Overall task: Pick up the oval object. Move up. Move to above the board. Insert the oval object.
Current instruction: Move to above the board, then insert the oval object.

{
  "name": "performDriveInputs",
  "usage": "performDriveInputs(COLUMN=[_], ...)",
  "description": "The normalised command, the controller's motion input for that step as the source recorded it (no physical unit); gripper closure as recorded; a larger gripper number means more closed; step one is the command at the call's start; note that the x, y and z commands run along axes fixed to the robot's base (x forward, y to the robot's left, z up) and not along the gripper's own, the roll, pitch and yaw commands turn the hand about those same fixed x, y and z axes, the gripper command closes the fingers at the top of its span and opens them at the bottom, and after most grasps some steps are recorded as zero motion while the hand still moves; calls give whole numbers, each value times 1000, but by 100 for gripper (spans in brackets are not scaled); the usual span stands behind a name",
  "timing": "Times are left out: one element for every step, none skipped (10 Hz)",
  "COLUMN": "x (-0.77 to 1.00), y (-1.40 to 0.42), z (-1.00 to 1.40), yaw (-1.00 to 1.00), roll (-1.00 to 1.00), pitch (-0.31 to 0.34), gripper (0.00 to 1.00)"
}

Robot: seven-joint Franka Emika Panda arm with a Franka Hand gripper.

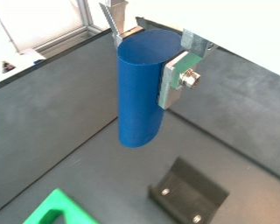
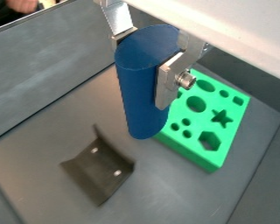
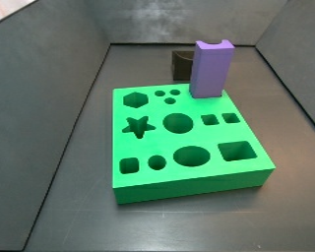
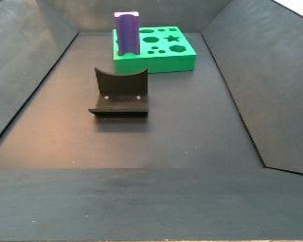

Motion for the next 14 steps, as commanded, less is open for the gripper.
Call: performDriveInputs(x=[-259, -263, -268, -270, -276, -286, -292, -273, -198, -127, 0, 80, 266, 329], y=[-1000, -1000, -1000, -1000, -1000, -1000, -1000, -901, -613, -359, -60, -340, -477, -571], z=[3, 2, 2, 0, 0, -2, -3, -9, -7, -5, 0, -109, -157, -234], yaw=[7, 6, 8, 9, 6, 7, 9, 8, 10, 7, 0, 0, -6, -106], roll=[25, 20, 11, 2, -1, -1, -8, -13, -12, -18, 3, 23, 63, 80], pitch=[-53, -57, -61, -59, -58, -58, -57, -54, -54, -51, 0, 0, 0, 0], gripper=[100, 100, 100, 100, 100, 100, 100, 100, 100, 100, 100, 100, 100, 100])
